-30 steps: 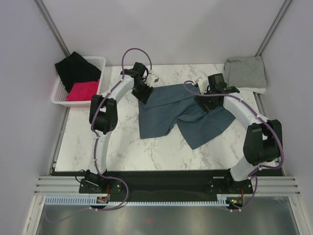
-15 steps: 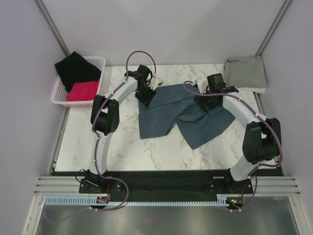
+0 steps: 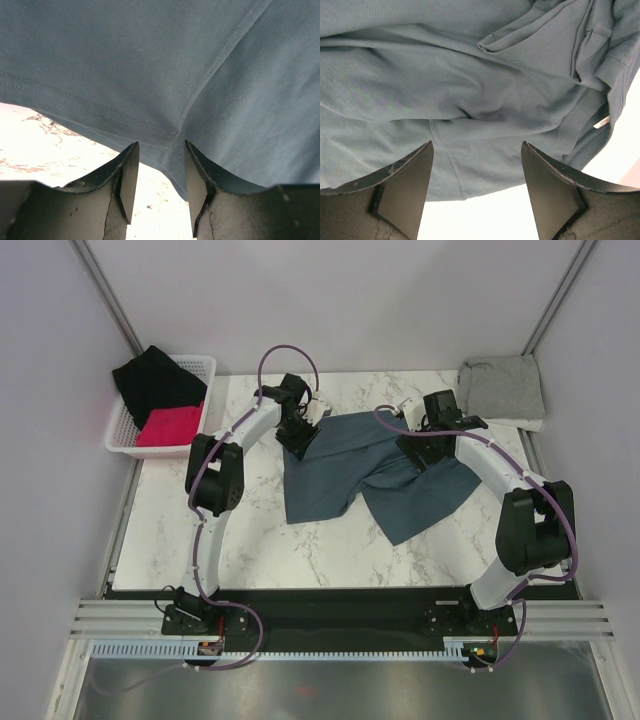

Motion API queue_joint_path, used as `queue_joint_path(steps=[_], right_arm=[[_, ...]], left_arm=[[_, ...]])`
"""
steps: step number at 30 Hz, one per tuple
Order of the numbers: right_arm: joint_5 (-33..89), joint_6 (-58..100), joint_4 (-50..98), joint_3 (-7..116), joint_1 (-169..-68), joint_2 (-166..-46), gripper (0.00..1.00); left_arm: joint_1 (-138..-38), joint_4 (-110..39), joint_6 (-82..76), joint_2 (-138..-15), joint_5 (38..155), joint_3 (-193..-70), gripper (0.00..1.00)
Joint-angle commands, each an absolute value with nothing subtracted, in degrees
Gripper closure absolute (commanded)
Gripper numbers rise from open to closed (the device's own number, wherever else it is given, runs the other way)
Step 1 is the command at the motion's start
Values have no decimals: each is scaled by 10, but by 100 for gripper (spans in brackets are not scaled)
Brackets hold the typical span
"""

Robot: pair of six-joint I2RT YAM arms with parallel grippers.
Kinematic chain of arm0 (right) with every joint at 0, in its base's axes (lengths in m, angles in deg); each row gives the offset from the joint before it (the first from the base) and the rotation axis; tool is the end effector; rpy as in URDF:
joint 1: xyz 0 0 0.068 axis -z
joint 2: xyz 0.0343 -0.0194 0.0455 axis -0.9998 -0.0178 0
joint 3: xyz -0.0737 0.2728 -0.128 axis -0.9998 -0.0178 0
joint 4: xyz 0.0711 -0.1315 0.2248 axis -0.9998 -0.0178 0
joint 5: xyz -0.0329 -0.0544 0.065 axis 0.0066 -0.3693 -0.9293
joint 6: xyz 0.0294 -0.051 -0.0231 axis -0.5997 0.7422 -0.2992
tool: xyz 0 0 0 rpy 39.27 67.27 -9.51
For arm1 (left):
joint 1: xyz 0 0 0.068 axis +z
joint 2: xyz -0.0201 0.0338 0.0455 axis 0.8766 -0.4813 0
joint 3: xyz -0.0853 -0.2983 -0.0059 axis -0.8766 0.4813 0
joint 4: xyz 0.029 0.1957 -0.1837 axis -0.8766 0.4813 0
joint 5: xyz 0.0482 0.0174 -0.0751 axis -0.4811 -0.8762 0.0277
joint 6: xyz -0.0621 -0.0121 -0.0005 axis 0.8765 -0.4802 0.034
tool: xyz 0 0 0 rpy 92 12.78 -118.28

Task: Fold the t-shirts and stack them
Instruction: Flatten the tshirt out

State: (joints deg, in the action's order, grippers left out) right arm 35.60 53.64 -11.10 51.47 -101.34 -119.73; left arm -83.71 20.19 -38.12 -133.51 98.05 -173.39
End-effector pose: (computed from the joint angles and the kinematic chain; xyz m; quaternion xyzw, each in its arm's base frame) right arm 0.3597 0.0791 0.2714 -0.3136 0.9079 -0.0298 0.2767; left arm 0.4791 -0.2074 0.1991 0.3988 0.8994 -0.0844 0.1577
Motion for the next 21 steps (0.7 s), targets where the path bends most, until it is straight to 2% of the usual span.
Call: queue_joint_path(steps=[1, 7, 10, 13, 16, 17, 21], right_arm=[[353, 533, -97, 533, -1012, -1200, 21], [353, 534, -95, 532, -1011, -1202, 21], [353, 534, -96, 532, -1011, -1202, 21], [353, 533, -95, 532, -1011, -1202, 21], [354, 533, -95, 533, -1010, -1204, 21], [355, 533, -95, 534, -1011, -1206, 21], [376, 534, -87, 540, -1006, -1211, 21]], left_arm=[[-836, 207, -398, -1339, 981, -1728, 51], [-836, 208, -394, -1351, 977, -1727, 54], [-836, 209, -390, -1353, 980, -1730, 58], [-836, 209, -386, -1353, 982, -1733, 67], [-836, 209, -382, -1353, 985, -1734, 70], [-836, 209, -382, -1353, 986, -1734, 79], [-836, 211, -378, -1349, 992, -1731, 90]])
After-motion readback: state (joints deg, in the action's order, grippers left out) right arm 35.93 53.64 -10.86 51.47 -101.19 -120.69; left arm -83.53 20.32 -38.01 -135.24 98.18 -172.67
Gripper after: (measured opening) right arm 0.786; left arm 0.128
